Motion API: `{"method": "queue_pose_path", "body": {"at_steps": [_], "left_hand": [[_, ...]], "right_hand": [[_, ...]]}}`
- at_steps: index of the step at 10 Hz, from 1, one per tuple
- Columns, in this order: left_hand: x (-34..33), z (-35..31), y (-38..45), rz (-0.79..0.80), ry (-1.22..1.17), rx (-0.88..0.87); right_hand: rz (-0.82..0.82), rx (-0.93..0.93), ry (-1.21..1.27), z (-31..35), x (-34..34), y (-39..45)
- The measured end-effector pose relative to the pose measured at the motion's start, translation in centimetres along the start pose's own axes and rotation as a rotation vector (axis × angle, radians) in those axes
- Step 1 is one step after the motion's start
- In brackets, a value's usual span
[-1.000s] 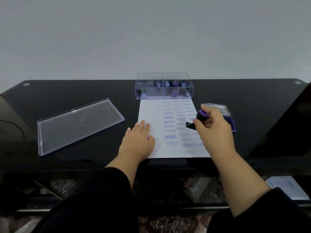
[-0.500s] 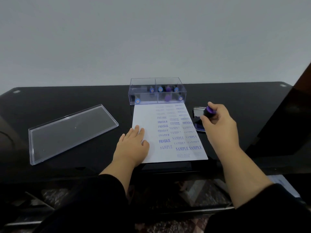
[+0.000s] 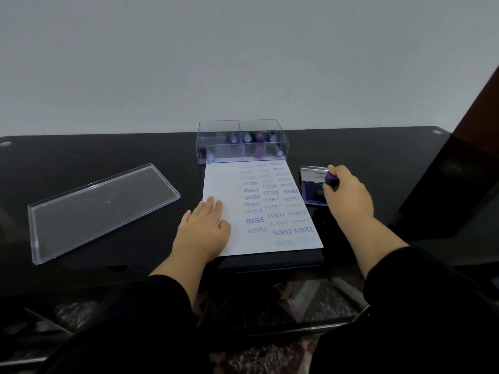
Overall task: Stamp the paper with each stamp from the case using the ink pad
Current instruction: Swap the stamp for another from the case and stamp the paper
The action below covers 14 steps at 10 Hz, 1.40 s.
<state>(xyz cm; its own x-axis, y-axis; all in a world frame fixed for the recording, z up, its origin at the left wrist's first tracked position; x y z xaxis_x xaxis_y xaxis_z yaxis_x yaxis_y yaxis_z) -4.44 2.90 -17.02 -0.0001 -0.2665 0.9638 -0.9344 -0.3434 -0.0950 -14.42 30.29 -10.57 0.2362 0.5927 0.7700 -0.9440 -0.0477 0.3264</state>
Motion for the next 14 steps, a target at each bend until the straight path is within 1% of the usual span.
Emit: {"method": "queue_pose_path", "body": {"at_steps": [7, 10, 12, 14], "left_hand": [[0.0, 0.0, -0.1, 0.006, 0.009, 0.004], [-0.1, 0.0, 0.0, 0.013, 0.013, 0.001], [0.0, -0.1, 0.0, 0.011, 0.008, 0.002], [0.0, -0.1, 0.0, 0.015, 0.008, 0.005]], "right_hand": [[-0.012, -0.018, -0.043, 0.0, 0.0, -0.1], [0.017, -0.013, -0.071, 0.1, 0.1, -0.2], [-0.013, 0.012, 0.021, 1.4, 0.8, -1.2], [0.018, 0.097, 0.155, 5.0, 0.2, -3.6]]}}
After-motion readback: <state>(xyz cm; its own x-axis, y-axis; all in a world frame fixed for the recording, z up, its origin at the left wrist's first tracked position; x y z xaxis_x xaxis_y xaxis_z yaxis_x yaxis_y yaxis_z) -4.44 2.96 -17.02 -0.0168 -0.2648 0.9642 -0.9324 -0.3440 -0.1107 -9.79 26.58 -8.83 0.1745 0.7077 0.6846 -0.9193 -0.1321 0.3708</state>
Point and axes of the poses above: each hand's wrist, its own y-axis towards the middle knuckle, its own x-axis out of the back of the hand, z = x × y, the point moved 10 cm from there along y, towards the middle knuckle, and after that the axes turned 8 degrees about x, right-handed, at the moved point
